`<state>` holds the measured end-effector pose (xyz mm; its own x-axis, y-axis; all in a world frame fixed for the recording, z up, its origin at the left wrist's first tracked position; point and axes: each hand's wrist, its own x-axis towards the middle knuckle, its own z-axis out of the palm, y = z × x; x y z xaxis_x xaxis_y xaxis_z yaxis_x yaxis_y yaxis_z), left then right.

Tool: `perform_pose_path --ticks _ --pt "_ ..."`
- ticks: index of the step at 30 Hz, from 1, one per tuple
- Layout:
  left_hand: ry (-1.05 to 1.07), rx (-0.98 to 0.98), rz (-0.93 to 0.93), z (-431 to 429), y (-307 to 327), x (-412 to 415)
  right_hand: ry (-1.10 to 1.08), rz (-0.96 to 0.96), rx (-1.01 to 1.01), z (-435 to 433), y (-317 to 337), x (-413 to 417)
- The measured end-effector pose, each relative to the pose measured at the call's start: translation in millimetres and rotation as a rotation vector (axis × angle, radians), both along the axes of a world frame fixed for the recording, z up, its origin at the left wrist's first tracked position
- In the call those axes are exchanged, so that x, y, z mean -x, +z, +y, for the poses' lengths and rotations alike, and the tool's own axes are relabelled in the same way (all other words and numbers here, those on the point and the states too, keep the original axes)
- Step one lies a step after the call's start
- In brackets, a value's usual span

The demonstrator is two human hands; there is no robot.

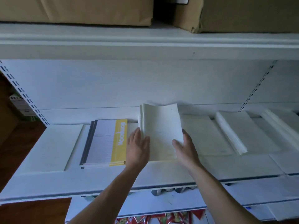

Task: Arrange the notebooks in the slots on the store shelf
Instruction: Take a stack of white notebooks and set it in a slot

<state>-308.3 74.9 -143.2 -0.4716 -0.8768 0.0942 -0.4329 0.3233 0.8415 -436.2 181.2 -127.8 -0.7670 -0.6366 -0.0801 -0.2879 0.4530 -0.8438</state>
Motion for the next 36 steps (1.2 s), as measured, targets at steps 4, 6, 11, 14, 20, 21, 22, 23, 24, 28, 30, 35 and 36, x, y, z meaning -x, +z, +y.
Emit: perform_pose_path --ticks 4,6,11,14,20,21,22,23,24,28,30,35,36 --pt "-0.086 -0.241 -0.052 -4.6 -2.4 4.6 0.128 -0.010 -0.087 -2.9 -15.8 11.6" --pt "-0.089 -0.356 0.059 -5.2 0.5 5.4 0.137 -0.042 -0.054 -1.6 -16.9 14.6" --pt "-0.021 -0.627 0.290 -6.9 12.0 10.3 0.168 -0.134 -0.011 -7.2 -16.2 16.9" --pt "-0.013 -0.645 0.315 -7.2 7.7 11.5 0.202 -0.127 -0.022 -9.9 -22.0 15.2" --pt "-0.047 -0.660 0.308 -9.1 9.3 8.5 0.193 -0.151 0.008 -8.6 -18.3 13.9" --pt "-0.051 -0.652 0.301 -8.7 13.2 7.8 0.195 -0.139 -0.004 -9.2 -16.5 13.8" --pt "-0.053 -0.646 0.303 -8.2 17.1 6.3 0.190 -0.122 -0.019 -10.0 -15.0 14.2" --pt "-0.049 -0.631 0.292 -8.3 20.4 4.1 0.181 -0.087 -0.037 -10.9 -12.4 15.2" --pt "-0.044 -0.600 0.269 -10.6 22.2 0.3 0.171 -0.026 -0.058 -11.8 -8.6 16.5" --pt "-0.053 -0.300 0.079 -29.3 32.4 -29.8 0.189 0.479 -0.179 -23.4 13.3 14.7" --pt "-0.084 -0.097 -0.113 -39.6 43.3 -50.2 0.234 0.608 -0.267 -39.8 26.8 0.8" --pt "-0.025 0.294 -0.529 -64.6 60.1 -113.4 0.455 0.736 -0.325 -103.8 46.1 -75.1" --pt "-0.005 0.307 -0.558 -70.8 59.0 -127.3 0.497 0.729 -0.318 -116.3 46.1 -93.5"
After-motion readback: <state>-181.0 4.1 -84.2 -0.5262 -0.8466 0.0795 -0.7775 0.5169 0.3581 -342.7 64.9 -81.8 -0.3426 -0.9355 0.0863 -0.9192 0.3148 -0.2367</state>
